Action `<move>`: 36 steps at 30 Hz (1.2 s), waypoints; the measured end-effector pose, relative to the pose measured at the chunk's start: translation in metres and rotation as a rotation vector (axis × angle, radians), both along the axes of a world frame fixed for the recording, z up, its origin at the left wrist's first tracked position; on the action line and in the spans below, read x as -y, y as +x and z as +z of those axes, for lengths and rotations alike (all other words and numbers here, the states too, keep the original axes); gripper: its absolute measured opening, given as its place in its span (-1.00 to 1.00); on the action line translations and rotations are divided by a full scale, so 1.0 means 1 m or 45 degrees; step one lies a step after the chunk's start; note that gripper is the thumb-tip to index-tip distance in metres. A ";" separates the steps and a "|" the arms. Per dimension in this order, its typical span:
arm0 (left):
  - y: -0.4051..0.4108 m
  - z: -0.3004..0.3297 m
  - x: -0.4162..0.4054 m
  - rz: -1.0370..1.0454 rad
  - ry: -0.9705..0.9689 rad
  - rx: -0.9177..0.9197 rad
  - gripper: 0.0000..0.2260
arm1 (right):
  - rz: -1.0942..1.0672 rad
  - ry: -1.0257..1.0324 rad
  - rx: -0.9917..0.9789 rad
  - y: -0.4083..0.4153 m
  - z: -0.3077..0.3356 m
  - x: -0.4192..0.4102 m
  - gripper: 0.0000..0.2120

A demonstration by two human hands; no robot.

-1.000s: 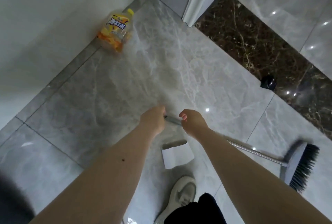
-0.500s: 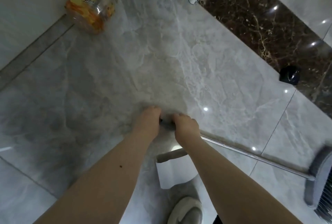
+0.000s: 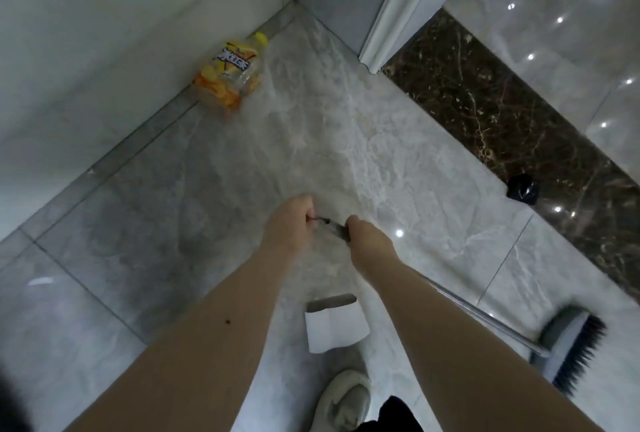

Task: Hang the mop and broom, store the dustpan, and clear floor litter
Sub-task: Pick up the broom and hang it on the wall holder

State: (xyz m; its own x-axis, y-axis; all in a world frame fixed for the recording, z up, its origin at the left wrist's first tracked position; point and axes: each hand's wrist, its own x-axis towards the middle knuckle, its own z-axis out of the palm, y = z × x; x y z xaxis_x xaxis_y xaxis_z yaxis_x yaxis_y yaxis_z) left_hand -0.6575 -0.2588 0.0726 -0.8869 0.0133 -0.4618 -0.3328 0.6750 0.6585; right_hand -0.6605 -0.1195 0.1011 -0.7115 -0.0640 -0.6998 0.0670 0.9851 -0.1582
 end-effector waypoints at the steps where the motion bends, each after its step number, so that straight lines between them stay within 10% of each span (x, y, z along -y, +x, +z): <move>1: -0.002 0.013 0.004 0.066 0.029 -0.036 -0.90 | 0.034 -0.002 -0.009 -0.005 0.016 0.004 -0.84; 12: -0.068 0.232 0.042 0.537 0.476 -0.092 -0.85 | -0.021 -0.146 -0.159 -0.061 0.237 0.063 -0.79; 36: -0.133 0.762 0.259 0.794 0.394 -0.502 -0.75 | 0.098 -0.728 -0.889 -0.167 0.789 0.277 -0.73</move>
